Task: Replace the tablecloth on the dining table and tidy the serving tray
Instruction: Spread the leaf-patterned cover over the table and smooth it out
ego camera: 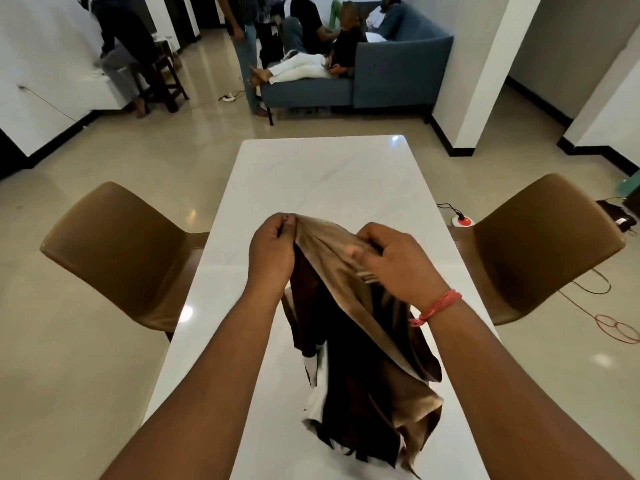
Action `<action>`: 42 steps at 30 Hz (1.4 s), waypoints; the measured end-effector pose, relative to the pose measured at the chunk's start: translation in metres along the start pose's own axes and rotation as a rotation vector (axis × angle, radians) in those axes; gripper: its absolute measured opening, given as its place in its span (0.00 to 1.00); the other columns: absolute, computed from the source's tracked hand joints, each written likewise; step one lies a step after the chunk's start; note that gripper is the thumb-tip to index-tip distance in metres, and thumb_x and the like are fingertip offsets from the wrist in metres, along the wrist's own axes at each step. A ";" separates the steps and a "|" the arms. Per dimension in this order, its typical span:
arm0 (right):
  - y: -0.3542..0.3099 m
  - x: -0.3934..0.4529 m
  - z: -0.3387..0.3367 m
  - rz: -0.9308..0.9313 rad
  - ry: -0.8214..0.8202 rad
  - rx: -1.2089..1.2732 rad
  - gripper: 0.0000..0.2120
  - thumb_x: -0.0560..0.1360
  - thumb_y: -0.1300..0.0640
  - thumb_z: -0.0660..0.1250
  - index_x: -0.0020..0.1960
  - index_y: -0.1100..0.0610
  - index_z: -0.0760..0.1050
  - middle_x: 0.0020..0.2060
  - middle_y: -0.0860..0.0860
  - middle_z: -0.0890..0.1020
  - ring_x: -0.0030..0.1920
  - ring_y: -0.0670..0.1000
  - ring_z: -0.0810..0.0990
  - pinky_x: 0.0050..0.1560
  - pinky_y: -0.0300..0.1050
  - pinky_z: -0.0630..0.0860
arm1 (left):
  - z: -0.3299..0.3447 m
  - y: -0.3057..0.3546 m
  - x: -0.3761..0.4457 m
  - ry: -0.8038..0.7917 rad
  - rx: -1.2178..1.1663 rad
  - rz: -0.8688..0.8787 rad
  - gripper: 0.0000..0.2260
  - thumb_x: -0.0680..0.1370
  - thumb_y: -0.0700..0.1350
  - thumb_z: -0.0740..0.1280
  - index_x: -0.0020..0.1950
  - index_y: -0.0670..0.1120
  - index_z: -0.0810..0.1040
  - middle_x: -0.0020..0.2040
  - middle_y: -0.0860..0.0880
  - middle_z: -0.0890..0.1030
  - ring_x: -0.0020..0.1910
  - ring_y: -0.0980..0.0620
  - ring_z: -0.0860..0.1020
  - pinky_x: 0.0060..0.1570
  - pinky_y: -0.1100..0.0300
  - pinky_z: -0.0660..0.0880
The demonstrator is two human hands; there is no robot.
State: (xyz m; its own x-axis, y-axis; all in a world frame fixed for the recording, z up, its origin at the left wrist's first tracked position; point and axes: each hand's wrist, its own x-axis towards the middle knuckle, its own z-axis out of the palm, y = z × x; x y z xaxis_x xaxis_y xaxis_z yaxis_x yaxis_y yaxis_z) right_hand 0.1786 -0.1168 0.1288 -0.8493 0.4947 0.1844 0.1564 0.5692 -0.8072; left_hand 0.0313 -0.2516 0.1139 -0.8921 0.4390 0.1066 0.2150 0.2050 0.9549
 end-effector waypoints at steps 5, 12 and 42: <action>0.037 0.011 0.006 0.073 -0.201 -0.543 0.04 0.74 0.59 0.68 0.45 0.52 0.74 0.40 0.48 0.73 0.46 0.54 0.77 0.42 0.44 0.68 | -0.006 0.015 0.000 0.065 -0.595 -0.225 0.14 0.85 0.44 0.58 0.42 0.47 0.77 0.37 0.51 0.78 0.38 0.53 0.75 0.44 0.57 0.75; 0.110 -0.001 -0.015 0.481 0.161 -0.566 0.08 0.75 0.65 0.64 0.50 0.62 0.82 0.45 0.57 0.78 0.42 0.58 0.77 0.44 0.46 0.74 | -0.052 0.010 0.020 0.309 -0.821 -0.283 0.12 0.84 0.43 0.57 0.45 0.47 0.77 0.38 0.50 0.79 0.39 0.53 0.79 0.48 0.57 0.79; 0.057 0.039 -0.048 0.238 0.351 -0.479 0.03 0.72 0.63 0.68 0.43 0.60 0.73 0.39 0.55 0.77 0.41 0.58 0.75 0.37 0.48 0.74 | -0.032 0.006 0.002 0.015 -0.511 -0.002 0.25 0.76 0.29 0.57 0.41 0.54 0.87 0.41 0.54 0.85 0.45 0.53 0.81 0.49 0.58 0.76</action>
State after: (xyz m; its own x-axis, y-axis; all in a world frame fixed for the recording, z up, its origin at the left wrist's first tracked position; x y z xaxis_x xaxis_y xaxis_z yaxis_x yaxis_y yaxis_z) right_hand 0.1786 -0.0341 0.1169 -0.5610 0.7828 0.2692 0.5971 0.6079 -0.5233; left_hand 0.0180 -0.2773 0.1285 -0.8988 0.4257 0.1049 -0.0052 -0.2497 0.9683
